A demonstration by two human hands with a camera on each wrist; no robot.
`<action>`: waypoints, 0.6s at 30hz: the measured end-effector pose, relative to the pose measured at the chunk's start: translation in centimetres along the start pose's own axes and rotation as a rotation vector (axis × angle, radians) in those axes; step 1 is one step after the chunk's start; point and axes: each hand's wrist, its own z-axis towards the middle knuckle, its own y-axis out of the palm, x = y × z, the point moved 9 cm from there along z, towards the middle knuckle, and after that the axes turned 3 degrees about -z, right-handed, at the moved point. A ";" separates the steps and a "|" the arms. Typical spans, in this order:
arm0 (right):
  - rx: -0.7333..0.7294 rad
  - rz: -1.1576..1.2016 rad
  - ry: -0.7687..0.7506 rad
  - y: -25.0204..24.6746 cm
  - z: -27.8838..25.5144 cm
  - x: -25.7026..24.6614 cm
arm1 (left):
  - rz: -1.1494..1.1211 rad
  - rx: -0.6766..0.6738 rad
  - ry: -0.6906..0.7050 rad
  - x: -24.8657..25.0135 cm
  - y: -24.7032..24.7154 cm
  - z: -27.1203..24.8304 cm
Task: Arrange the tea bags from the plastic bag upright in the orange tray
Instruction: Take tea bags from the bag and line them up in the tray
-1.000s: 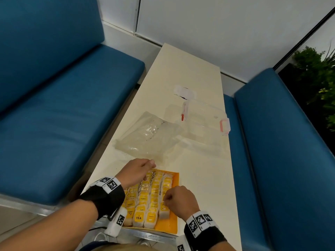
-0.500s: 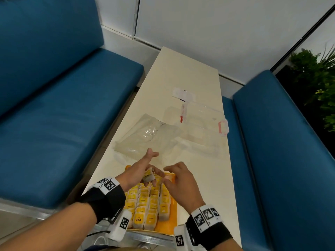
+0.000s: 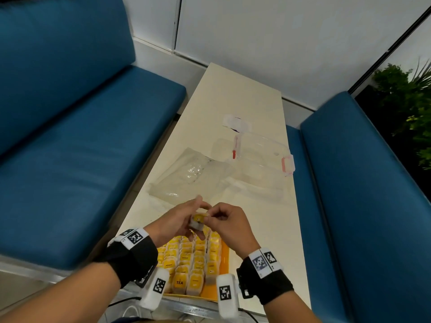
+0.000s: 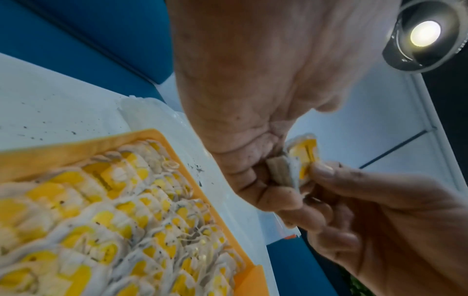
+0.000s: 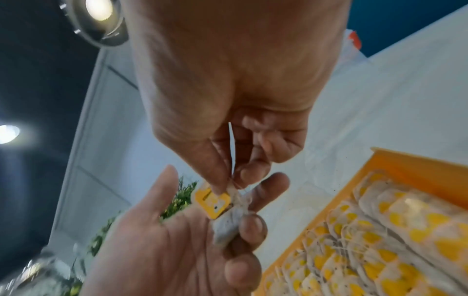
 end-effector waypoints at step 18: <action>-0.030 -0.205 0.011 -2.2 0.5 1.4 | 0.649 0.292 0.187 1.1 -3.8 -0.5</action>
